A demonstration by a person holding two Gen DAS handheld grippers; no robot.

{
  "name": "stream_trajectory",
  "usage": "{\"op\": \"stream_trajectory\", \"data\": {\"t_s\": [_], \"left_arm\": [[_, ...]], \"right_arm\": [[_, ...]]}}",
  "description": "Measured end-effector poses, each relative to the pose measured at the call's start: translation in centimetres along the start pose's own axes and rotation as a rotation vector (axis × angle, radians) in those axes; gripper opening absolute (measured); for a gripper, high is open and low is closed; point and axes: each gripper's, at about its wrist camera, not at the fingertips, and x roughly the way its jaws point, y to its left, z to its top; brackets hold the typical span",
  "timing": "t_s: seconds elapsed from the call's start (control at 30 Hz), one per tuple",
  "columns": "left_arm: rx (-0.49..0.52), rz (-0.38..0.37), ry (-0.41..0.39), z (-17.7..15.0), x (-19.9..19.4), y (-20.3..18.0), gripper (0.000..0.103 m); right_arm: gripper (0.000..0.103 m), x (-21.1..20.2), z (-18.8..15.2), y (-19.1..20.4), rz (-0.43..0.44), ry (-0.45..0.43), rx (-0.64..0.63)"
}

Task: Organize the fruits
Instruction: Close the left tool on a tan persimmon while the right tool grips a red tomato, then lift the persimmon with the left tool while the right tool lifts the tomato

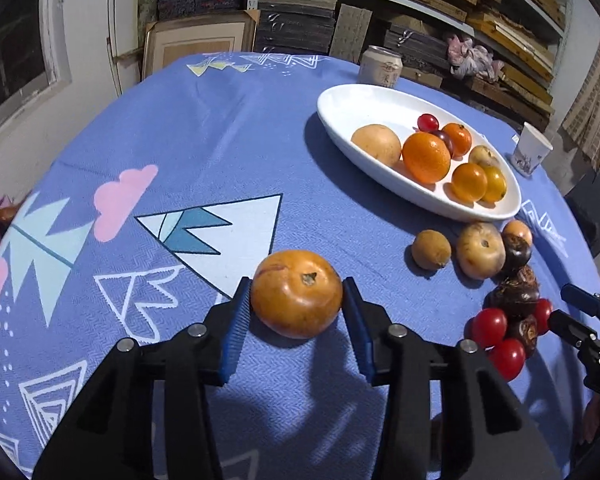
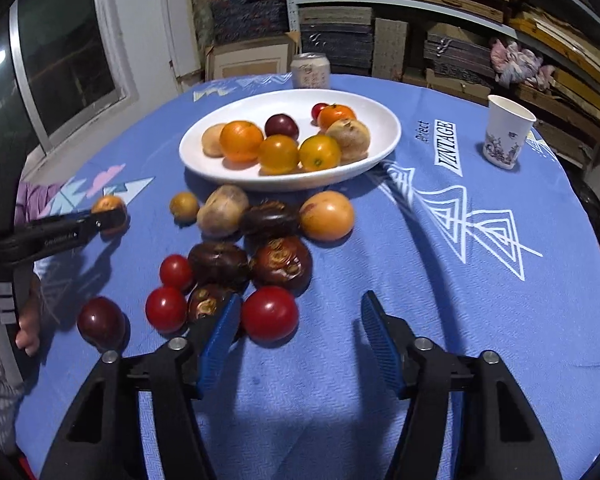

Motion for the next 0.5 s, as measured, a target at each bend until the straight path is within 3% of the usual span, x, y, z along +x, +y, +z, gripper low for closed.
{"op": "stream_trajectory", "data": {"t_s": [0.07,0.3,0.43,0.5], "left_arm": [[0.003,0.001,0.001,0.03,0.0,-0.05,0.045],[0.006,0.005,0.001,-0.1,-0.01,-0.2,0.044],[0.011,0.006,0.003,-0.12,0.03,-0.31,0.044],[0.013,0.011,0.006,-0.14,0.11,-0.32,0.044]], "right_arm": [[0.05,0.19,-0.19,0.23,0.016,0.013,-0.009],[0.045,0.52,-0.39,0.65,0.036,0.013,0.0],[0.034,0.51,-0.37,0.68,0.072,0.017,0.01],[0.034,0.53,-0.34,0.62,0.078,0.018,0.016]]}}
